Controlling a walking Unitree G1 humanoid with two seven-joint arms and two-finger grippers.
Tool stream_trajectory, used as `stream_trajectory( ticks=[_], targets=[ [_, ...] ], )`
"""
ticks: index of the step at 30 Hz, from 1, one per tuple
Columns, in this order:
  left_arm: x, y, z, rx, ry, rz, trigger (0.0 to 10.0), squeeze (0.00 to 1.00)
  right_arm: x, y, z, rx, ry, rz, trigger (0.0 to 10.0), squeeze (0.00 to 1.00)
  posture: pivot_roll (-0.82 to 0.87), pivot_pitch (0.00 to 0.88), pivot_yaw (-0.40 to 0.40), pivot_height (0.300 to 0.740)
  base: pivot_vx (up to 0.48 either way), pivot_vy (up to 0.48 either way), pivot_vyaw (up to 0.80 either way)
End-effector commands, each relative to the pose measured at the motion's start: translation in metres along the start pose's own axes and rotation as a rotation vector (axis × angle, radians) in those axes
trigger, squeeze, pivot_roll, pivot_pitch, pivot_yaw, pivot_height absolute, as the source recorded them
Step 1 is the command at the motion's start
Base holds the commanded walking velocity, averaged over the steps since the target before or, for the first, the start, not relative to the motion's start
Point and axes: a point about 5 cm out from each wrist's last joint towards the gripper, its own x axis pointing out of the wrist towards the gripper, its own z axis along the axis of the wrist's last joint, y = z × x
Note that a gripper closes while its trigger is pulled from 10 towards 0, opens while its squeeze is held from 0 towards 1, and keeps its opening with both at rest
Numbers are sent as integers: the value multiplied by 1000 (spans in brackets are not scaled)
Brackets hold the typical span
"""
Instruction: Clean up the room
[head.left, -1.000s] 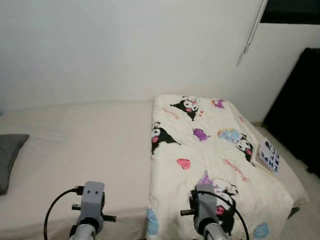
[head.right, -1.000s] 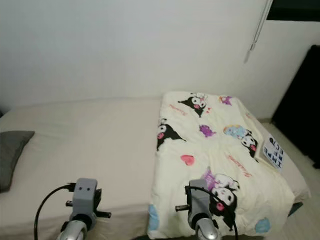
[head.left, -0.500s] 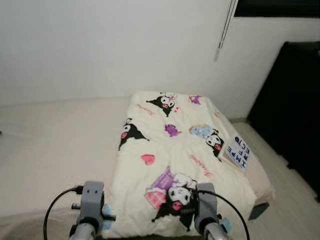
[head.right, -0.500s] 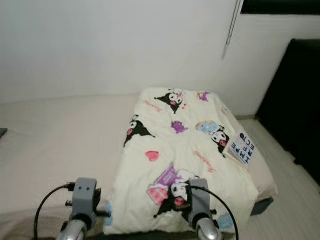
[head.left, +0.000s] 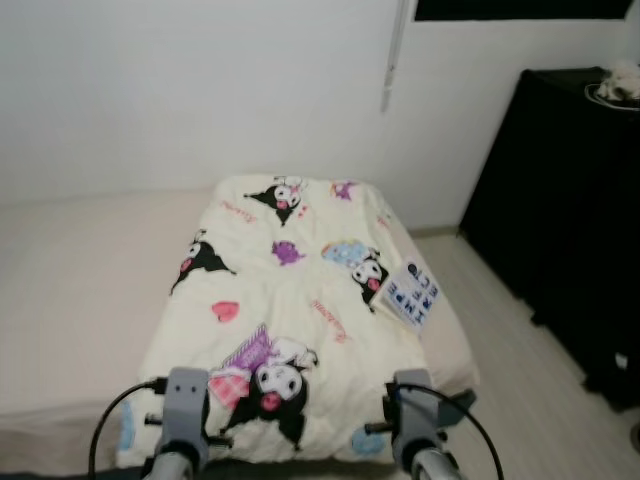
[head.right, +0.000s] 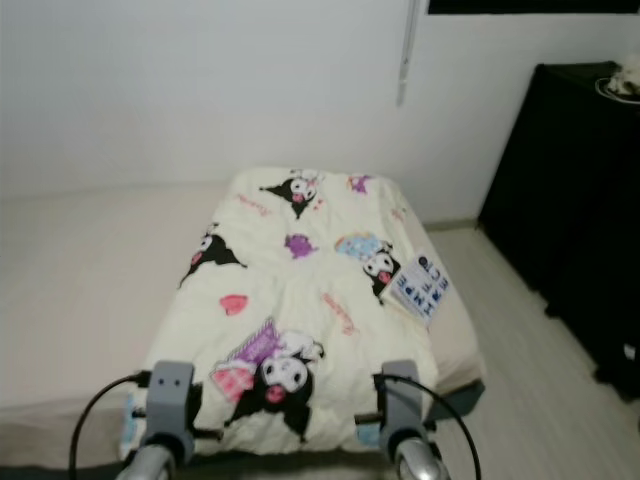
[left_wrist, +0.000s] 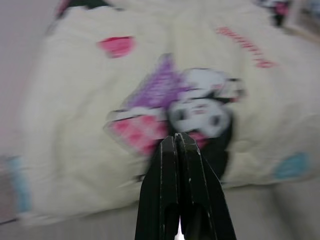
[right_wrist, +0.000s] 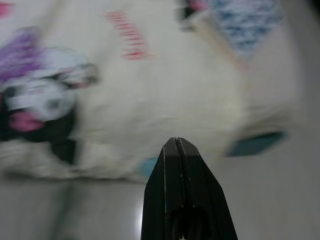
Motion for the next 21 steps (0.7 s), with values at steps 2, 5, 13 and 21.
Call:
stream_trajectory(
  ticks=[2,5,13,21],
  targets=[
    [-1,6,-2,15,13,13,10000,0,-1,7,-4,4,19,14,10000,0,-42,101,-40,740,0,-480,0],
    [-1,6,-2,15,13,13,10000,0,-1,7,-4,-4,19,19,10000,0,-42,101,-40,740,0,-480,0],
    [-1,6,-2,15,14,11,10000,0,-1,8,-5,-6,21,18,10000,0,-43,108,-37,740,0,-480,600],
    [-2,6,-2,15,15,10,10000,0,-2,6,-6,37,24,-3,10000,0,-42,109,-36,740,0,-480,0]
  ],
)
